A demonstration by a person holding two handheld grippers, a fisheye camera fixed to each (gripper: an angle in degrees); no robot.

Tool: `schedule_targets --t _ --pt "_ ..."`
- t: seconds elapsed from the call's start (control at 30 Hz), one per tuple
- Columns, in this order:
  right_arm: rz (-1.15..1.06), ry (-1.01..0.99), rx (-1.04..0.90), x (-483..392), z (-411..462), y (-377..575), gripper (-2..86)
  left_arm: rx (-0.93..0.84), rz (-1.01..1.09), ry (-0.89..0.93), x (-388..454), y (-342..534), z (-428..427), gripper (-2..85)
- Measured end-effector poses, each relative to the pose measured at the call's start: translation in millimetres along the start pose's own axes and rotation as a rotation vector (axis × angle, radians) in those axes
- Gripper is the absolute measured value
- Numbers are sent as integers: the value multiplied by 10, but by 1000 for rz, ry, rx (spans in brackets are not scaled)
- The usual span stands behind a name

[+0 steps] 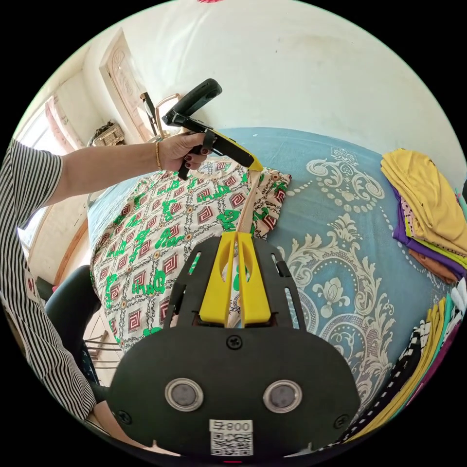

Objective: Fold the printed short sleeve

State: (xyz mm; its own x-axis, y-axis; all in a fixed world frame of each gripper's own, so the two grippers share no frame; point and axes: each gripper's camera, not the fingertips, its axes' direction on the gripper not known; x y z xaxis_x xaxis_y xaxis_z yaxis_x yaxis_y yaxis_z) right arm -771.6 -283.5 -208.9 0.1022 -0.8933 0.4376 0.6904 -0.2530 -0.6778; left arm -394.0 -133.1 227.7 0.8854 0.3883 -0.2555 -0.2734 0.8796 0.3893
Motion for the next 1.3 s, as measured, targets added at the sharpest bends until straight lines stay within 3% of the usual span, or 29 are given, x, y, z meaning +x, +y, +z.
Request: schedule_targets --t 0.33,0.57,0.9,1.17,1.3 --pt "-14 -17 -82 -21 263 -155 11 65 -90 60 -313 226 -67 36" --pt "-6 -70 -84 63 321 -236 36 -2 -95 27 -388 -4 208 53" --pt "51 -194 -75 362 370 -267 45 -1 -55 -19 -253 -182 320 7" --pt "149 -146 15 611 230 -256 23 -15 -24 -9 -105 -290 491 4" --pt "204 -91 -38 714 328 -303 12 -15 -33 -26 -15 -250 579 5"
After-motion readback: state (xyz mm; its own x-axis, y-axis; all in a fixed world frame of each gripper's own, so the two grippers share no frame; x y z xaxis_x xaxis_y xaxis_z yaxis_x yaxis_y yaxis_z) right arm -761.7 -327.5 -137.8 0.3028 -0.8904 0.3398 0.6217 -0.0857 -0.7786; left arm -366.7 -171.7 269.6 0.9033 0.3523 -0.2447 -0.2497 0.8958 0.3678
